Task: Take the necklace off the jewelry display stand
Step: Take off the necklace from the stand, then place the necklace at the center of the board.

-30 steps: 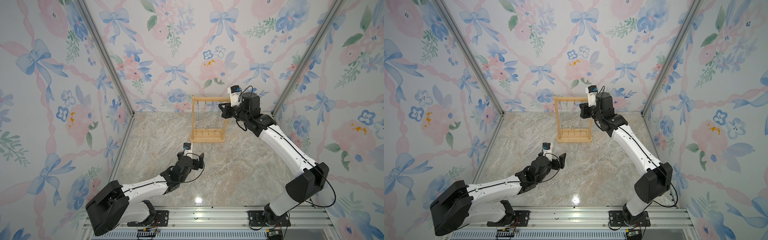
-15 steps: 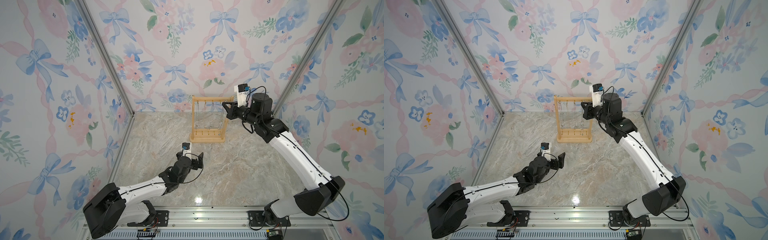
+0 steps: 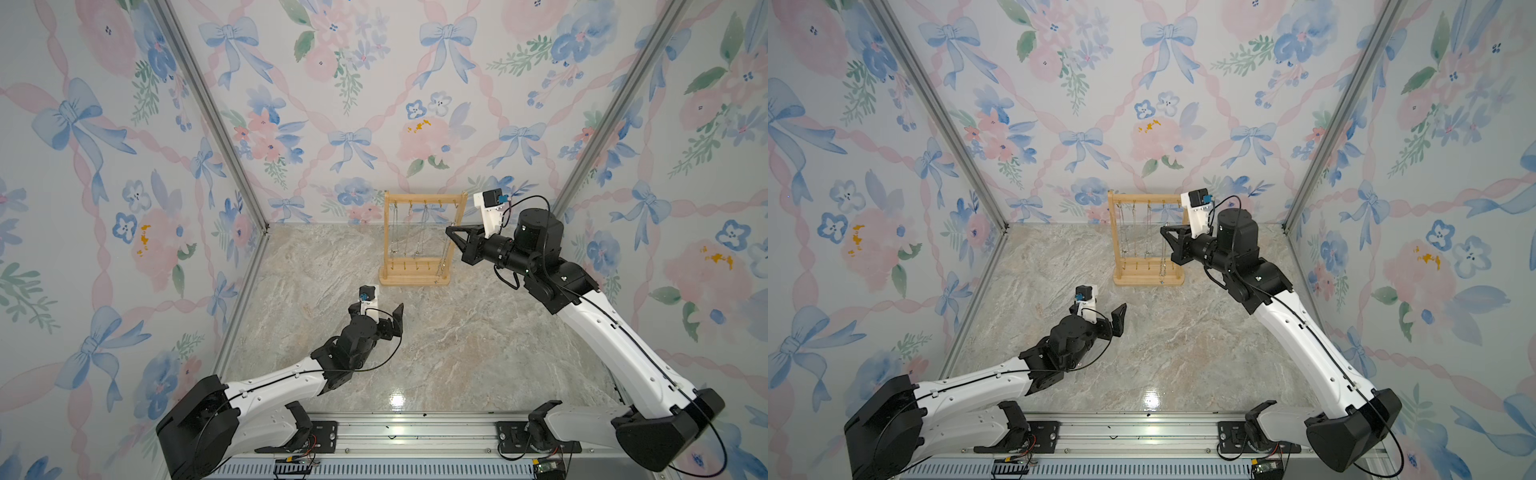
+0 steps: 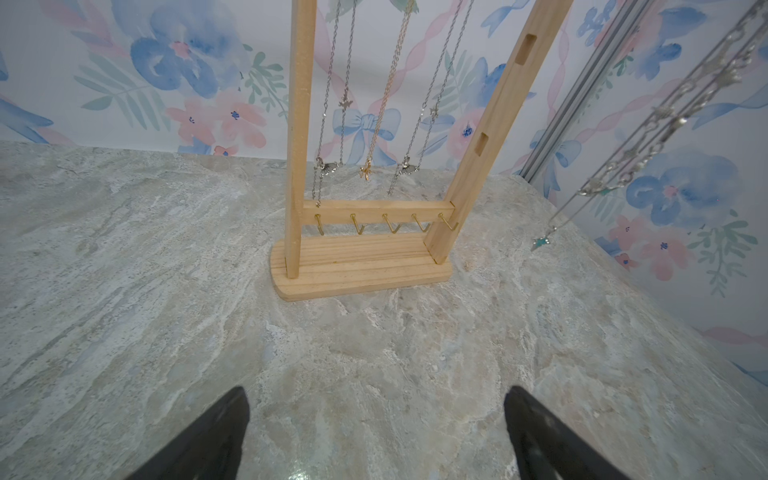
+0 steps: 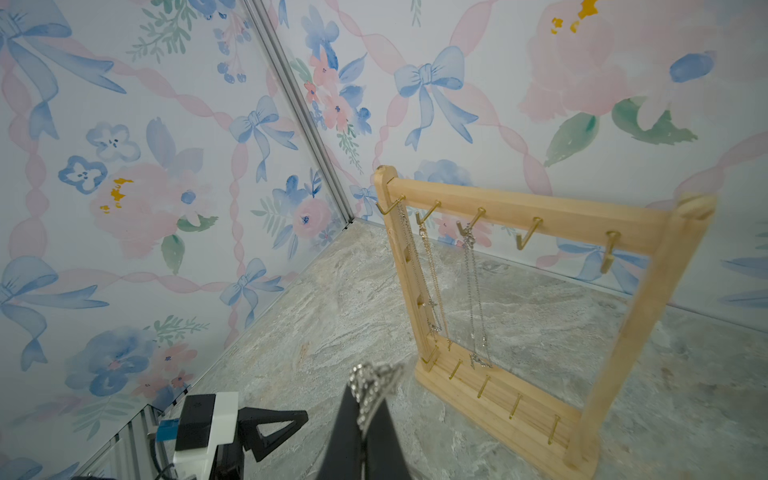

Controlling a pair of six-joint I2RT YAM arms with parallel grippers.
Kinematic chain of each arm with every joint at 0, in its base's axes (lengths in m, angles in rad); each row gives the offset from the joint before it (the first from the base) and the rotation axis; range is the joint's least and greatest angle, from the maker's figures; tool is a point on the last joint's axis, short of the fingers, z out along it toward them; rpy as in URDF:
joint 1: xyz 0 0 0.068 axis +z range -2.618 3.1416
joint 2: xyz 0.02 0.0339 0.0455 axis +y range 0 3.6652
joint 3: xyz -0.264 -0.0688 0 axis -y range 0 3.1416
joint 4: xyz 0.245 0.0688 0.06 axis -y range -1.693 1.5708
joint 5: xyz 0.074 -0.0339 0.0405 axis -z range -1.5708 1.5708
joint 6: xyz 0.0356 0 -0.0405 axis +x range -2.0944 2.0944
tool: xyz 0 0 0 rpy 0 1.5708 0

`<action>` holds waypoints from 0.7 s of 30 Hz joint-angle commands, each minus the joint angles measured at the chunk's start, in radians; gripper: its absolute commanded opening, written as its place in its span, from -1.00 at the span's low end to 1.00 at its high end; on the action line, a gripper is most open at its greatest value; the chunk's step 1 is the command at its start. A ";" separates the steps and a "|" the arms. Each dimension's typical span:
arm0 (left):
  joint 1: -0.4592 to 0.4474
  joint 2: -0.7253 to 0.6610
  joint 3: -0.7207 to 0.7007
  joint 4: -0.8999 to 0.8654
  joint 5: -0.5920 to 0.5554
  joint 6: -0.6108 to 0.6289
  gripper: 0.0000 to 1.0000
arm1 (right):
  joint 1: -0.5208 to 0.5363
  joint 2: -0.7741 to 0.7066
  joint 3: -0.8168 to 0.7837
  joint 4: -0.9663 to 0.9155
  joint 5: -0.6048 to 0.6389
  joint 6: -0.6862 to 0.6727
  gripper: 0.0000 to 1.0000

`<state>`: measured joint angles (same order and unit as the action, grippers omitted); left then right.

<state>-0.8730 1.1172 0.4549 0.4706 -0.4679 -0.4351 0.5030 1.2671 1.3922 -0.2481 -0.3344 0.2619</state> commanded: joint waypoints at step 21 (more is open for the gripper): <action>-0.006 -0.319 -0.203 0.267 0.070 0.187 0.96 | 0.189 -0.238 -0.347 0.118 -0.052 0.006 -1.00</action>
<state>-0.8745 0.8246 0.2756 0.6601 -0.4507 -0.2890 0.6804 1.0569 1.0763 -0.1673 -0.3820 0.2554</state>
